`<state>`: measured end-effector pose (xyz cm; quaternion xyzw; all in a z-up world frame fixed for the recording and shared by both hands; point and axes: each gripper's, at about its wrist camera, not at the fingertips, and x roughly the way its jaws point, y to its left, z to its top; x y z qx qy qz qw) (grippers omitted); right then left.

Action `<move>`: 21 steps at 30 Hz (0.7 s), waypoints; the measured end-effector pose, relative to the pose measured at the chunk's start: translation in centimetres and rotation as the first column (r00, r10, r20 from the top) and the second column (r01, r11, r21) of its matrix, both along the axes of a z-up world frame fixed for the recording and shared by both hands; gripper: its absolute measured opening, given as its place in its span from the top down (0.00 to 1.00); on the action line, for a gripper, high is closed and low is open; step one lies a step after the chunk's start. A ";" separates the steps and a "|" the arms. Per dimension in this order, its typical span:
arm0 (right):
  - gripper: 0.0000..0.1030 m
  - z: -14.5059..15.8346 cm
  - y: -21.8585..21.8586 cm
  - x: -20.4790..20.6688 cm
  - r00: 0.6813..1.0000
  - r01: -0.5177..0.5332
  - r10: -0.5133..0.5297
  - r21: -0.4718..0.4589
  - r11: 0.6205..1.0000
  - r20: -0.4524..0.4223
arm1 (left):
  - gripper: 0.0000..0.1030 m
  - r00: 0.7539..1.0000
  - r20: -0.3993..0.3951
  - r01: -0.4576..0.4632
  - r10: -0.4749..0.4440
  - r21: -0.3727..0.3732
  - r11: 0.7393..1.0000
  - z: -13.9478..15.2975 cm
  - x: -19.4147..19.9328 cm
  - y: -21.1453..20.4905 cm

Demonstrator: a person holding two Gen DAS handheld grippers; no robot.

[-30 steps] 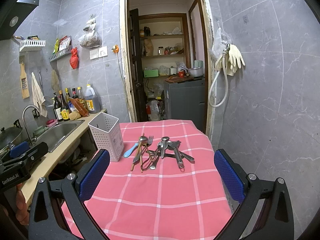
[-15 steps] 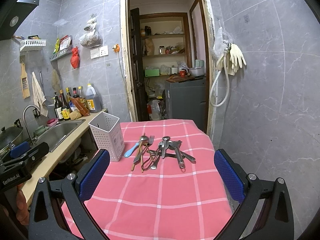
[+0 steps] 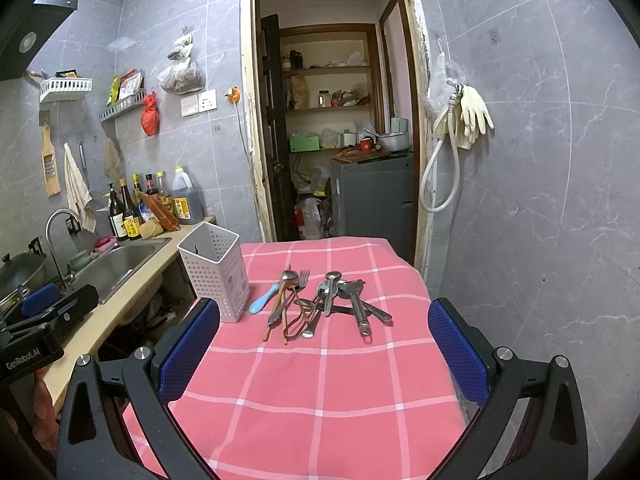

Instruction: Organize utensils

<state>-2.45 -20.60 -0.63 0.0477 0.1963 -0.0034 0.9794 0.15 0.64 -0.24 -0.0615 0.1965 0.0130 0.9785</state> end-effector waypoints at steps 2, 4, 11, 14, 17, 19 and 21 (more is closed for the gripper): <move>0.01 0.0 -0.1 0.1 1.000 -0.001 0.001 0.003 1.000 -0.001 | 0.00 1.000 0.001 0.000 0.000 0.003 1.000 0.0 0.0 0.1; 0.01 0.0 0.0 0.0 1.000 0.001 -0.001 0.002 1.000 0.000 | 0.00 1.000 0.000 0.000 0.000 0.001 1.000 0.0 0.0 0.0; 0.01 0.0 0.0 0.1 1.000 -0.001 0.001 0.002 1.000 -0.003 | 0.00 1.000 -0.001 -0.001 0.001 0.002 1.000 0.0 0.1 0.1; 0.01 0.0 0.0 0.1 1.000 -0.001 0.001 0.004 1.000 -0.002 | 0.00 1.000 -0.002 -0.001 0.001 0.000 1.000 0.0 0.0 0.0; 0.01 0.0 -0.2 0.1 1.000 -0.001 0.001 0.003 1.000 -0.002 | 0.00 1.000 -0.003 -0.001 0.001 0.003 1.000 0.0 0.1 0.1; 0.01 0.0 0.0 0.1 1.000 -0.001 0.001 0.004 1.000 -0.003 | 0.00 1.000 -0.002 -0.001 0.001 0.001 1.000 0.0 0.0 0.0; 0.01 -0.1 0.0 0.1 1.000 -0.001 0.001 0.003 1.000 -0.003 | 0.00 1.000 -0.003 0.000 0.000 0.001 1.000 0.0 0.1 0.0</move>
